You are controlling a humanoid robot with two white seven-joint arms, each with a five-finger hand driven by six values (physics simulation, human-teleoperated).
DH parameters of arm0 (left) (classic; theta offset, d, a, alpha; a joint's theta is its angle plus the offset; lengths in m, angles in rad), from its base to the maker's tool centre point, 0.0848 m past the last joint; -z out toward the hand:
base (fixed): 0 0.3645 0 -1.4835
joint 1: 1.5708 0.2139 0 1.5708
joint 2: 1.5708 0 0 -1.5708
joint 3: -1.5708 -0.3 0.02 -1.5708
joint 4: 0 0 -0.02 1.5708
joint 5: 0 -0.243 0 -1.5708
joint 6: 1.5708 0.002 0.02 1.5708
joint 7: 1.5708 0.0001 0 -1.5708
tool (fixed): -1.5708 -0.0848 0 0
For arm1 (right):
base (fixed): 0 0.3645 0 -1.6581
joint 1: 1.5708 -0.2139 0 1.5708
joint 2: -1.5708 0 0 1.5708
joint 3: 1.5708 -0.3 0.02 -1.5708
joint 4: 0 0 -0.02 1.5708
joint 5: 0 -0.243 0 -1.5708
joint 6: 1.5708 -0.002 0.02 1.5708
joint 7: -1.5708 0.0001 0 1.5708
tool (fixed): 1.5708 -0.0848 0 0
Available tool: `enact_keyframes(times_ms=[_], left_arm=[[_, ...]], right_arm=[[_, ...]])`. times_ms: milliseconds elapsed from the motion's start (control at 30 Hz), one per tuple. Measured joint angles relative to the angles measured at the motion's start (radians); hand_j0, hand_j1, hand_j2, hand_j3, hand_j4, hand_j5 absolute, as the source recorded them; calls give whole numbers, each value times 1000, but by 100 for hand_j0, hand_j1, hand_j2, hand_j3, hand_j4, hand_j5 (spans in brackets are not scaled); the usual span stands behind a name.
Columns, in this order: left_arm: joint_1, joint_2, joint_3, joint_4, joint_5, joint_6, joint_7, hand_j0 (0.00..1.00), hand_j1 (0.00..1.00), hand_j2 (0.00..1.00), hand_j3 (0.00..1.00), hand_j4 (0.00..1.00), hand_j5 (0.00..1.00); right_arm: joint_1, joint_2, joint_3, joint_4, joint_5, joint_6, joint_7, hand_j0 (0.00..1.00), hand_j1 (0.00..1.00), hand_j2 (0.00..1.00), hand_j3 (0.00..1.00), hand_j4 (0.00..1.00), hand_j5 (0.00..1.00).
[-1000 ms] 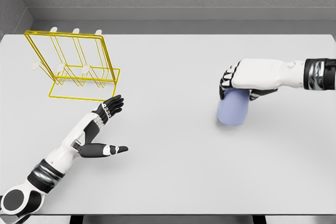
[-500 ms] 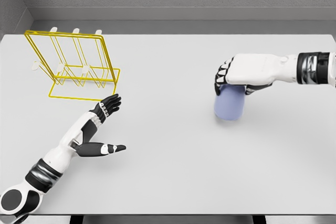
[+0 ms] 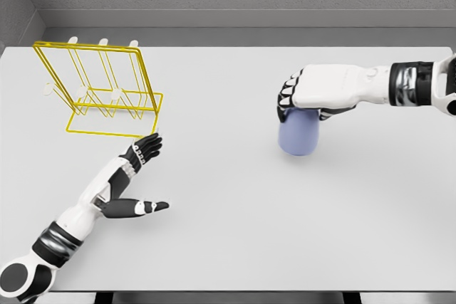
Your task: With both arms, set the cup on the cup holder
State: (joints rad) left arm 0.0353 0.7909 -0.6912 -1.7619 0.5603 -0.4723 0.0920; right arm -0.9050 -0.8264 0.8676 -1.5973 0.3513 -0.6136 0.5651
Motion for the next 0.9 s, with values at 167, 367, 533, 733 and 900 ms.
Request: enact_keyframes(times_ms=[167, 367, 533, 733, 900], left_arm=[[0, 0, 17, 0, 0, 0, 0, 100, 100, 100, 100, 100, 100], [0, -1, 20, 0, 1, 0, 0, 100, 100, 100, 100, 100, 100], [0, -2, 19, 0, 0, 0, 0, 100, 100, 100, 100, 100, 100], [0, -3, 19, 0, 0, 0, 0, 100, 100, 100, 100, 100, 100], [0, -3, 18, 0, 1, 0, 0, 100, 100, 100, 100, 100, 100]], right_arm=[[-5, 24, -1, -4, 0, 0, 2, 51, 51, 51, 51, 51, 51], [-9, 58, -14, -6, 1, 0, 4, 51, 51, 51, 51, 51, 51], [-5, 92, -21, -6, 20, 0, 21, 51, 51, 51, 51, 51, 51], [-5, 127, -23, -7, 48, 0, 32, 51, 51, 51, 51, 51, 51], [5, 156, -22, -7, 52, 0, 33, 51, 51, 51, 51, 51, 51]])
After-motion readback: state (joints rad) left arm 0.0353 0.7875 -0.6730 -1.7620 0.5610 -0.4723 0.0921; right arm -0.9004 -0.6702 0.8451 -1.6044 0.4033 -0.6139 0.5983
